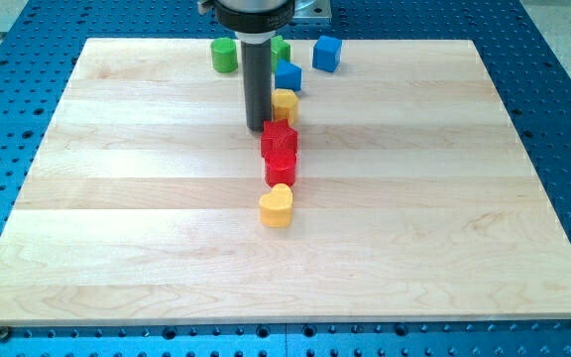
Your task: Slightly push the yellow heart into the red circle
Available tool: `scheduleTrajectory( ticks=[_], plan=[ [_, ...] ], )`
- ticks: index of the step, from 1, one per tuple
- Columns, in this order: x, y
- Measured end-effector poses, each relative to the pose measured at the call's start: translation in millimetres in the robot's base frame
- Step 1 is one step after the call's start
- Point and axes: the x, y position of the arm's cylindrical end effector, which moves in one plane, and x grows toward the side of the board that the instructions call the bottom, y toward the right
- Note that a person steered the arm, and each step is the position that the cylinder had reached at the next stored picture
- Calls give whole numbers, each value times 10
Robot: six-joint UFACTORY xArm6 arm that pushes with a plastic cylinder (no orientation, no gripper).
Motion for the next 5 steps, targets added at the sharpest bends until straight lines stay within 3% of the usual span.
scheduleTrajectory(
  ticks=[1, 3, 4, 5],
  plan=[
    [282, -532],
    [1554, -612],
    [2189, -509],
    [2218, 102]
  ],
)
